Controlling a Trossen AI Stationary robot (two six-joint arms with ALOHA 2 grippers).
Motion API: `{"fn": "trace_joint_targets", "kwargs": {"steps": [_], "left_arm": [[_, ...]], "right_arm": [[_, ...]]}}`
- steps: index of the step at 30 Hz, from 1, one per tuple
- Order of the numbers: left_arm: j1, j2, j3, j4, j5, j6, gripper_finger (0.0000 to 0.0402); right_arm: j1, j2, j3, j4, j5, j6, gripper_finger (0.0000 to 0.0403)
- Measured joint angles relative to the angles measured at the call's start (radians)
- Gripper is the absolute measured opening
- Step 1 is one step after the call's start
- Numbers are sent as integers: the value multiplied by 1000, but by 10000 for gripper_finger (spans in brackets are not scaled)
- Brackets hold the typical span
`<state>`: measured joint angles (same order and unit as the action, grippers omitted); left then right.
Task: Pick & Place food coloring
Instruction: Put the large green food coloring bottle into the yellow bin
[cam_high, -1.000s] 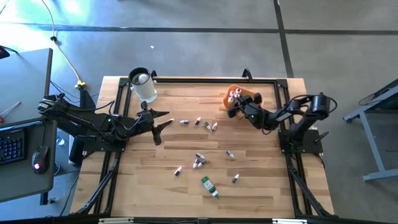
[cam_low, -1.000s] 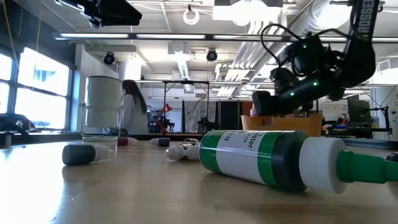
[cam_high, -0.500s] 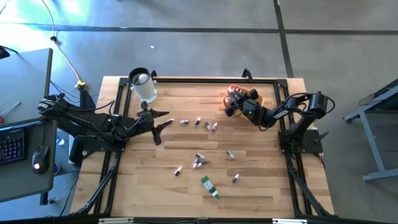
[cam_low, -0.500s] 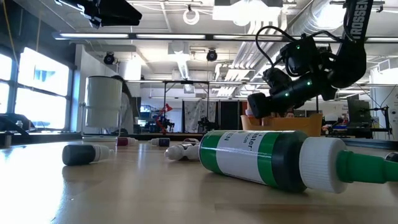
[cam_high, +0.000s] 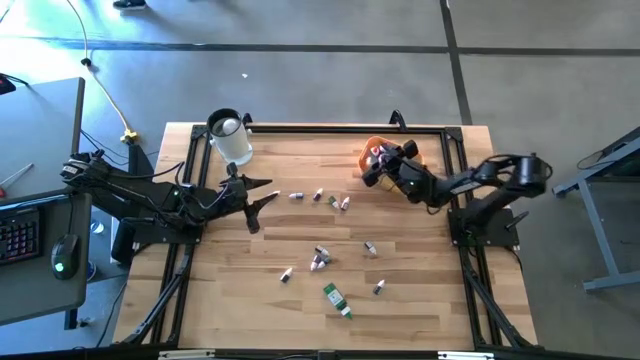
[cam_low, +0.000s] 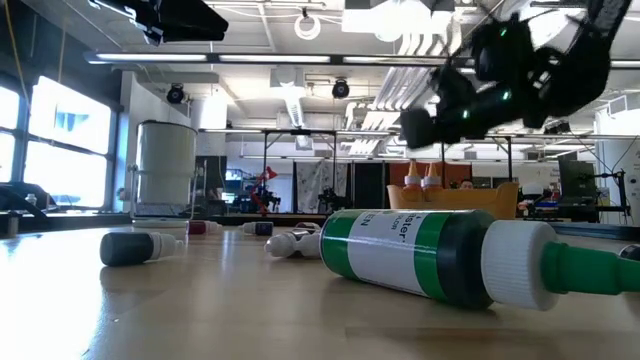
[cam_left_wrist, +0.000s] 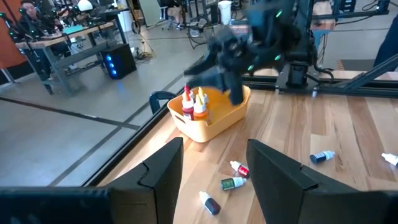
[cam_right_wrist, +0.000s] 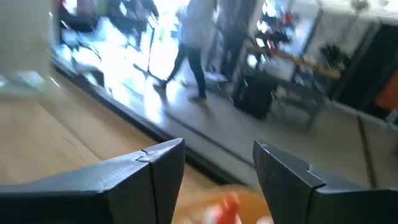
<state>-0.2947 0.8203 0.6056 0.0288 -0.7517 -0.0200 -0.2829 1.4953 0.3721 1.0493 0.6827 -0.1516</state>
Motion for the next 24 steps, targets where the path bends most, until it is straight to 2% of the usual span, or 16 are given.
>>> {"fn": "trace_joint_targets", "kwargs": {"steps": [3, 6, 8, 11, 14, 16, 22, 24], "left_arm": [[0, 0, 0, 0, 0, 0, 172], [0, 0, 0, 0, 0, 0, 172], [0, 0, 0, 0, 0, 0, 172], [0, 0, 0, 1, 0, 0, 172], [0, 0, 0, 7, 0, 0, 172], [0, 0, 0, 17, -1, 0, 172], [0, 0, 0, 31, 2, -5, 172], [0, 0, 0, 31, 2, -10, 172]], "right_arm": [[82, -118, 0, -32, -31, -6, 185], [186, -240, 1, -139, -143, 61, 185], [264, -305, 12, -264, -198, 141, 184], [387, -343, 65, -519, -187, 256, 179], [497, -312, 159, -762, -159, 328, 173], [555, -260, 228, -857, -199, 339, 170], [677, -51, 429, -925, -496, 194, 160], [703, 20, 502, -965, -564, 172, 154]]}}
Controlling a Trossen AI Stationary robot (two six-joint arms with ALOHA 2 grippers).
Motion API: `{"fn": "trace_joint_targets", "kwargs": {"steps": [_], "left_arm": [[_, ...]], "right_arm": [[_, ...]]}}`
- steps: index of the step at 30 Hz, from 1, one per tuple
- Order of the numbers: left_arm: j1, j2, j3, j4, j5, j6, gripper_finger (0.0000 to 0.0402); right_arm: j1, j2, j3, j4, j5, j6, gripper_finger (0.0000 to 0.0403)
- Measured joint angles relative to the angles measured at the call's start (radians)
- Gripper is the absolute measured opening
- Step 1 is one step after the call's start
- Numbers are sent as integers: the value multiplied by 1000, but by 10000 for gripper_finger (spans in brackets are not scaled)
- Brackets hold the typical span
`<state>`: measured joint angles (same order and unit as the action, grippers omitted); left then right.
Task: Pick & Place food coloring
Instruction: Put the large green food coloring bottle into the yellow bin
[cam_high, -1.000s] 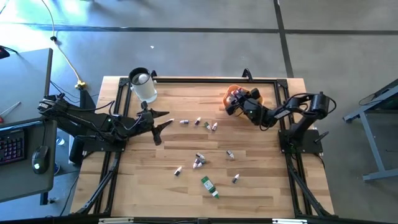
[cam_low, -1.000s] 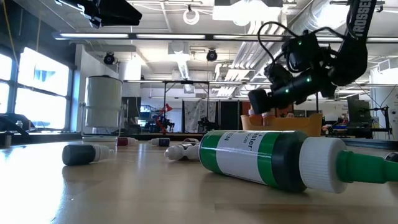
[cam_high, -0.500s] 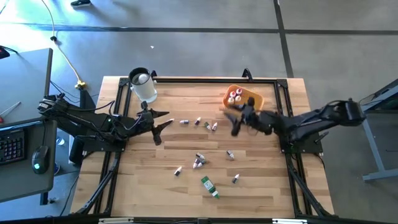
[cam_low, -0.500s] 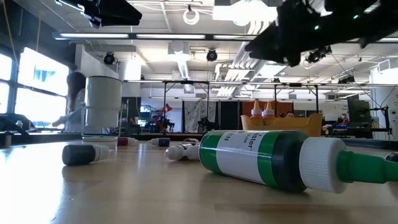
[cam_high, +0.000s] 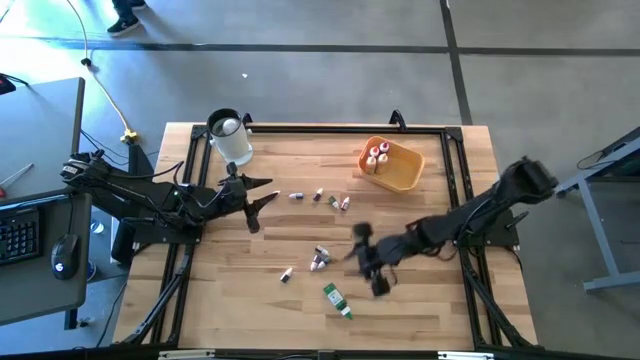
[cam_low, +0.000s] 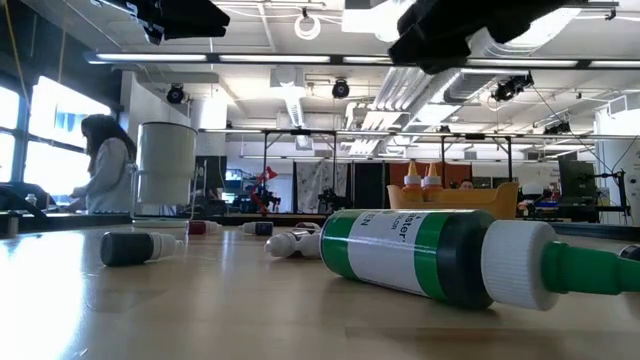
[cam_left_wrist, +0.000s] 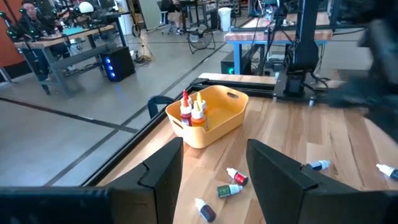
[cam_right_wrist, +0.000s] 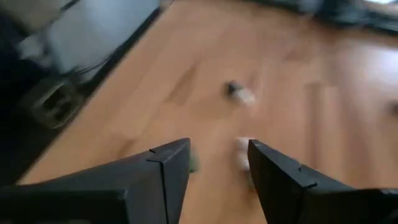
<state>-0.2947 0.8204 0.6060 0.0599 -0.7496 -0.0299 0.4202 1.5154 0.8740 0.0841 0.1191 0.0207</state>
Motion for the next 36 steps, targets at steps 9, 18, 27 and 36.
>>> {"fn": "trace_joint_targets", "kwargs": {"steps": [9, 18, 27, 36], "left_arm": [[0, 0, 0, -3, 65, 0, 172], [0, 0, 0, -10, 97, 0, 172], [0, 0, 0, -8, 137, -1, 172], [0, 0, 0, -10, 141, -29, 172]], "right_arm": [[45, 231, 347, -499, -38, -171, 130], [64, 302, 461, -480, -78, -373, 135], [125, 296, 453, -416, -30, -353, 119], [115, 303, 451, -483, -135, -396, 112]]}}
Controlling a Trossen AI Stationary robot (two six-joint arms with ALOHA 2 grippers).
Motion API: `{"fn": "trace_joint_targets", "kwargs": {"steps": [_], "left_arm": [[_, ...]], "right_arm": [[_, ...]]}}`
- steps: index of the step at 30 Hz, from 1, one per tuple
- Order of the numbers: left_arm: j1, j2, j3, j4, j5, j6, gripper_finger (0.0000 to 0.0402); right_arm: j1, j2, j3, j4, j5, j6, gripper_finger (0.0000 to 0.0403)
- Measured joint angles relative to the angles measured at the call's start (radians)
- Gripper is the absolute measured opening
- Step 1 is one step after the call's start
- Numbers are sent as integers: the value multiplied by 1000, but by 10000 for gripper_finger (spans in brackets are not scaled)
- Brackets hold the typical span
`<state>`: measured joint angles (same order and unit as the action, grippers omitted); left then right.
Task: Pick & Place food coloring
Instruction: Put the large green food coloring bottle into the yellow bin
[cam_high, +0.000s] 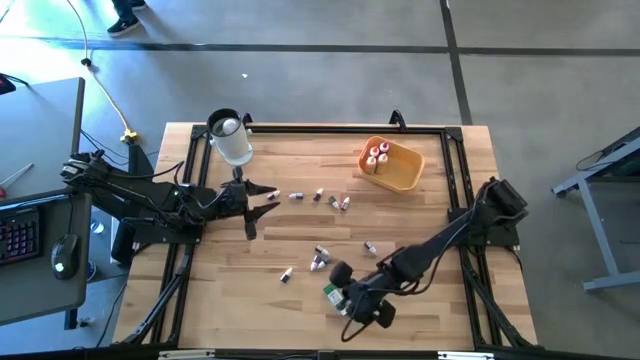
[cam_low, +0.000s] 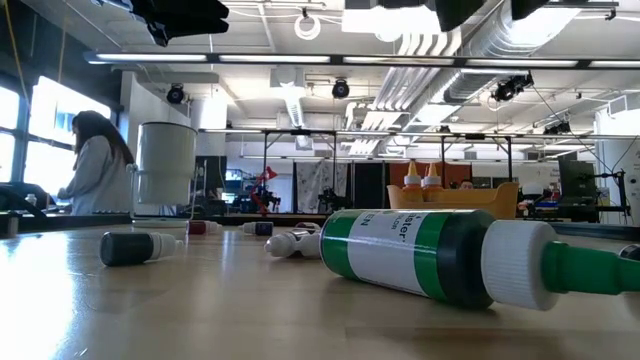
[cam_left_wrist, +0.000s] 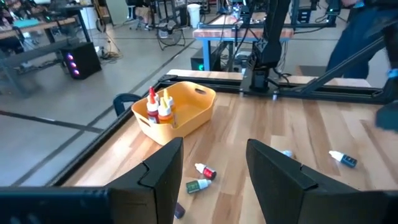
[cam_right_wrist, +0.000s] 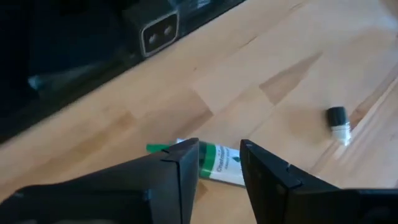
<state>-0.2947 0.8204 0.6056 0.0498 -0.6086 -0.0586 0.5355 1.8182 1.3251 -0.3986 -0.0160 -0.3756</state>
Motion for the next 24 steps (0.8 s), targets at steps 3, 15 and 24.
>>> {"fn": "trace_joint_targets", "kwargs": {"steps": [3, 15, 24], "left_arm": [[0, 0, 0, 0, 28, -26, 172], [0, 0, 0, -3, 43, -33, 172], [0, 11, 0, -8, 42, -155, 172]], "right_arm": [[-18, 24, 0, 1, -27, 64, 125], [-11, 92, 0, -9, -18, -260, 189], [26, 141, 0, -52, -9, -514, 191]]}}
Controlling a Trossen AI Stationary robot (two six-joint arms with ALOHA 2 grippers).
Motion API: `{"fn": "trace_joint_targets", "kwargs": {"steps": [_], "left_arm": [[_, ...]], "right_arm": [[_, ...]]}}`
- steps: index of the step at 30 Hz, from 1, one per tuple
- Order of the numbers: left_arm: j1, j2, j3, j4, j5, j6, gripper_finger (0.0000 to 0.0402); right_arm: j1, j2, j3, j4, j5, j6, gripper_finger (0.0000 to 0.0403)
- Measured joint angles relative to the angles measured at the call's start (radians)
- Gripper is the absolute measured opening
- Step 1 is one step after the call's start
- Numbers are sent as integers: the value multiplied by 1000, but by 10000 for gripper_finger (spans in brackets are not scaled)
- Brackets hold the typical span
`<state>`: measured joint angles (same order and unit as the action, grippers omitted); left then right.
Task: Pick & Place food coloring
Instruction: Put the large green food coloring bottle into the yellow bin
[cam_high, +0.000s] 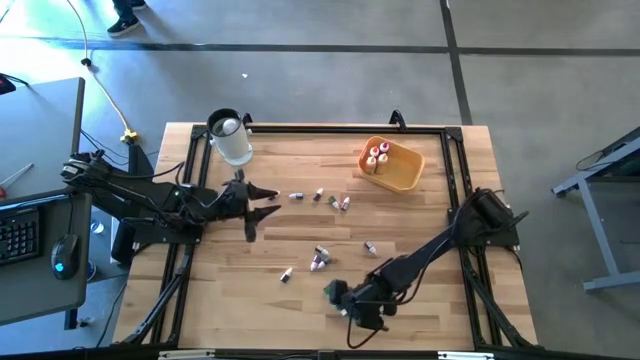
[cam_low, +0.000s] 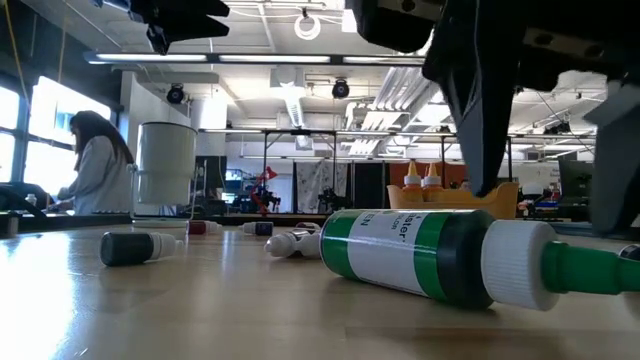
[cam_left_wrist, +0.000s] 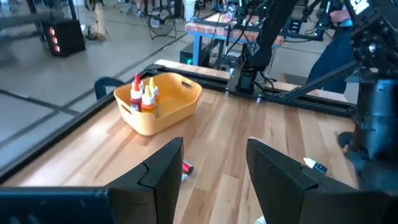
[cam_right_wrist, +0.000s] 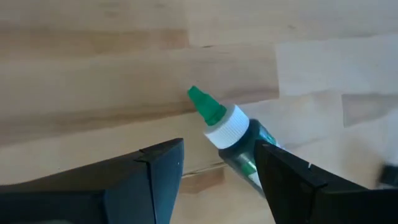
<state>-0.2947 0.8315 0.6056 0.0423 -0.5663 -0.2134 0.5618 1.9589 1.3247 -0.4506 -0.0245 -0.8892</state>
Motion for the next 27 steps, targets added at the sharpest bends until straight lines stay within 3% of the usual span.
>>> {"fn": "trace_joint_targets", "kwargs": {"steps": [5, 14, 27], "left_arm": [[0, 22, 1, 2, 1, -87, 172], [0, 118, 0, 9, -1, -236, 172], [0, 336, 0, 64, -13, -464, 172]], "right_arm": [[13, 23, 0, 7, 96, -142, 191], [12, 25, 1, 11, 94, -339, 191], [16, 26, 0, 14, 145, -497, 191]]}}
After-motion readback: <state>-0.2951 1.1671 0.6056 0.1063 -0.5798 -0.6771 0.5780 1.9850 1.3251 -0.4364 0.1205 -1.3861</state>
